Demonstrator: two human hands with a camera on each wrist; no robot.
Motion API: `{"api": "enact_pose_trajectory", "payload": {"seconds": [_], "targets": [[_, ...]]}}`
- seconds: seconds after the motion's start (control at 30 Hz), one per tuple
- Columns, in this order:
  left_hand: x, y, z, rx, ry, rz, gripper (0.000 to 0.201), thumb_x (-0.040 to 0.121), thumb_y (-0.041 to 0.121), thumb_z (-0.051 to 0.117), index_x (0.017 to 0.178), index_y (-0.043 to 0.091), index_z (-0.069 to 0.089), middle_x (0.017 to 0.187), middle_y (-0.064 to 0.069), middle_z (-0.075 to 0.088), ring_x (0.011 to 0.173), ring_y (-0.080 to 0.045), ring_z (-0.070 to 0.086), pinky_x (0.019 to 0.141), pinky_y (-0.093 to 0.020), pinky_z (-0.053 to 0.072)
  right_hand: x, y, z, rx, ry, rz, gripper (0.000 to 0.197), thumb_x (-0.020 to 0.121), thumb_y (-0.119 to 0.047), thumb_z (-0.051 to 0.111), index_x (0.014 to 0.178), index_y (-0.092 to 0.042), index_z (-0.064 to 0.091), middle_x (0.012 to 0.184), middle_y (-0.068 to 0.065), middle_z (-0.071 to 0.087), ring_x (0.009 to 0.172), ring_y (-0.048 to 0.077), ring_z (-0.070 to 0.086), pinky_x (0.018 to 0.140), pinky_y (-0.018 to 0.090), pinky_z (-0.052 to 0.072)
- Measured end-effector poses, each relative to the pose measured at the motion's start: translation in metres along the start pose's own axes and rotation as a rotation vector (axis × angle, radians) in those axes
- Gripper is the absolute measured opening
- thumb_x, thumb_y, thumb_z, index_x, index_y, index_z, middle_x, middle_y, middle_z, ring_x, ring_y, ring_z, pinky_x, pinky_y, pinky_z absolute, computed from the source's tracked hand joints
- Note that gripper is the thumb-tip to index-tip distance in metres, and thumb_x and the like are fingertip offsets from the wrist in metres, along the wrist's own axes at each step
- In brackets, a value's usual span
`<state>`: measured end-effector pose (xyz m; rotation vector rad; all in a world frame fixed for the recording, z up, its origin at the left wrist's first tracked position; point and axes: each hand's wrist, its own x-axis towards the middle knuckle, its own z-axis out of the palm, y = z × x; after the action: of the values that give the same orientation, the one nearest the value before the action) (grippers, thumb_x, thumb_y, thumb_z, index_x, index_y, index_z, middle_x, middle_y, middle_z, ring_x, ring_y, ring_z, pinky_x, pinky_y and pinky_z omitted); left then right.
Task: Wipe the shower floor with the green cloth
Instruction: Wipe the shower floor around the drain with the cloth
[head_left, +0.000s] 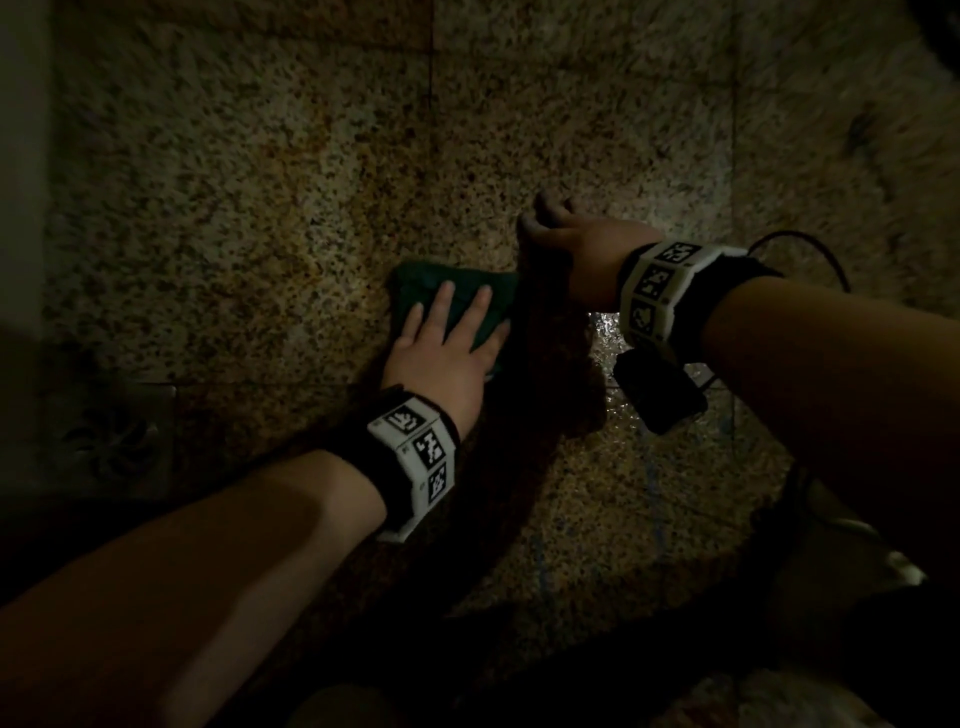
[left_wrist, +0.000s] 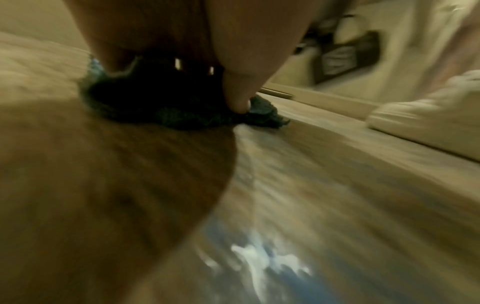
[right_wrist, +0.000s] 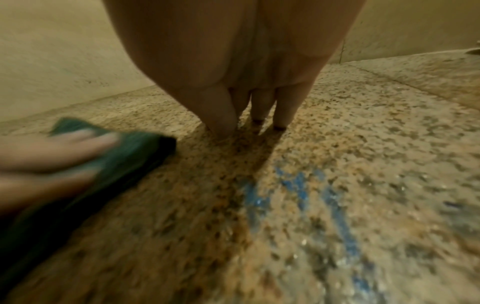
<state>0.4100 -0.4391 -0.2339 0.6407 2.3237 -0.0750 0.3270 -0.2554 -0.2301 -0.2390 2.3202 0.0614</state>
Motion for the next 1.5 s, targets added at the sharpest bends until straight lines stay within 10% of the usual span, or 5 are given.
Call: {"api": "enact_pose_trajectory", "payload": {"seconds": [0.37,0.67,0.8,1.23,1.5], "targets": [[0.004,0.010,-0.012,-0.019,-0.014,0.040,0.045,0.099,0.030,0.034,0.144,0.033,0.032,0.154,0.003,-0.026,0.142,-0.030,-0.023,0.116,-0.042,-0.008,0.004,-0.003,-0.003,0.003,-0.016,0.007,0.066,0.099,-0.014,0.040,0.150,-0.038,0.006,0.159,-0.009,-0.012,0.147,0.019,-0.002,0.107,0.042,0.033],[0.019,-0.001,-0.028,-0.105,0.024,0.127,0.058,0.099,0.033,0.037,0.151,0.025,0.013,0.159,-0.002,-0.006,0.145,-0.027,-0.009,0.117,-0.037,0.002,-0.015,-0.001,-0.037,0.081,0.173,0.058,0.043,0.101,-0.024,0.033,0.144,-0.030,0.038,0.145,0.006,0.044,0.125,0.030,0.047,0.101,0.039,0.042],[0.003,-0.050,-0.031,-0.376,0.254,0.032,0.051,0.099,0.014,0.037,0.149,0.019,0.025,0.157,-0.002,0.014,0.146,-0.022,0.009,0.115,-0.028,0.009,-0.045,-0.024,0.000,0.165,0.304,-0.124,0.048,0.101,-0.030,0.037,0.148,-0.027,0.029,0.156,-0.005,0.023,0.140,0.020,0.028,0.106,0.031,0.029],[0.026,-0.074,-0.012,-0.232,0.063,-0.447,0.056,0.102,0.041,0.013,0.147,0.032,-0.019,0.153,0.004,-0.029,0.143,-0.030,-0.019,0.115,-0.044,-0.008,-0.027,-0.064,0.057,0.071,0.205,-0.116,0.063,0.101,-0.044,0.027,0.152,-0.024,-0.006,0.156,0.009,-0.021,0.144,0.025,-0.019,0.116,0.035,-0.006],[0.027,-0.054,-0.023,-0.233,0.022,-0.457,0.076,0.092,0.064,0.023,0.146,0.032,-0.022,0.152,-0.003,-0.031,0.141,-0.036,-0.020,0.115,-0.052,-0.006,-0.061,-0.030,0.093,0.026,0.163,-0.152,0.058,0.085,-0.036,0.035,0.131,-0.007,0.055,0.136,0.026,0.048,0.122,0.043,0.050,0.089,0.054,0.046]]}}
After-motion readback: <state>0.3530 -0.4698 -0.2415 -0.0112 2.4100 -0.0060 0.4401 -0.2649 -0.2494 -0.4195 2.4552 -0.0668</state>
